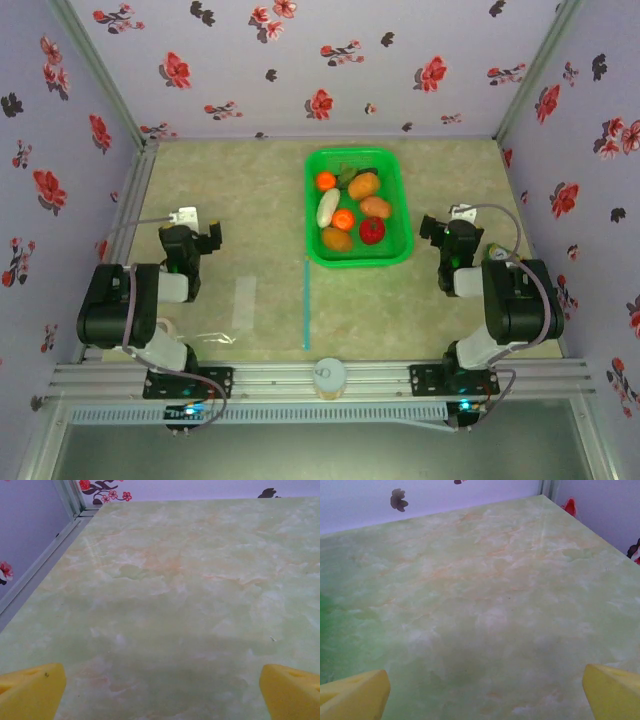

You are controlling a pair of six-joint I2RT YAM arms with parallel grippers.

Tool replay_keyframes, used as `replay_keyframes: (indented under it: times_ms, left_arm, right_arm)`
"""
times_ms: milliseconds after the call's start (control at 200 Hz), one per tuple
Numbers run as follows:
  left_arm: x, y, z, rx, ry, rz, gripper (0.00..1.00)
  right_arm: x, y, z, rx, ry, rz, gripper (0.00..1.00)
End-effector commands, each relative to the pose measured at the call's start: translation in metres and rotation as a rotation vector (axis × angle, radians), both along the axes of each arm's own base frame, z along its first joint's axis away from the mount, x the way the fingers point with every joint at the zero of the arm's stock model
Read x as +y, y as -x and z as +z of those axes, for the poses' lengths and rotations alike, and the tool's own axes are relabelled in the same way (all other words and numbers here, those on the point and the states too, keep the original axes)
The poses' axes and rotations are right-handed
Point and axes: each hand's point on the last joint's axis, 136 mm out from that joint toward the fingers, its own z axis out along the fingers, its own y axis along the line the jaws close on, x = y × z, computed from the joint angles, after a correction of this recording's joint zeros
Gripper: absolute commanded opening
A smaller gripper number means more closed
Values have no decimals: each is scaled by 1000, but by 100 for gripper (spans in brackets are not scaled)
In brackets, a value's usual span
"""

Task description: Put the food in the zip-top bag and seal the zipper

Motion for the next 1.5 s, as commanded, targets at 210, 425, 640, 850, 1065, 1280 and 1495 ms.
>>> replay_keyframes:
  times_ms: [210,425,640,850,1065,1280,1495]
  left_arm:
    - [0,-6,11,-28,-11,-12,100]
    - [-1,-9,9,-10,47,-70,95]
    - [5,-15,35,67,15,-7,48]
    - [-51,14,101,75,74,-34,44]
    - [-132,95,93,249,101,-178,39]
    - [-204,163,66,362,127,-312,43]
    - [-272,183,24,537,75,-377,46]
  right_arm:
    - [-1,-2,2,-12,10,6,99]
    - [0,-2,3,-13,-1,19,93]
    - [-1,-7,46,112,-6,5,84]
    - [29,14,79,251,-150,109,85]
    - [74,56,85,327,-242,198,87]
    - [94,85,86,371,-247,253,87]
    - [99,93,89,359,-278,272,88]
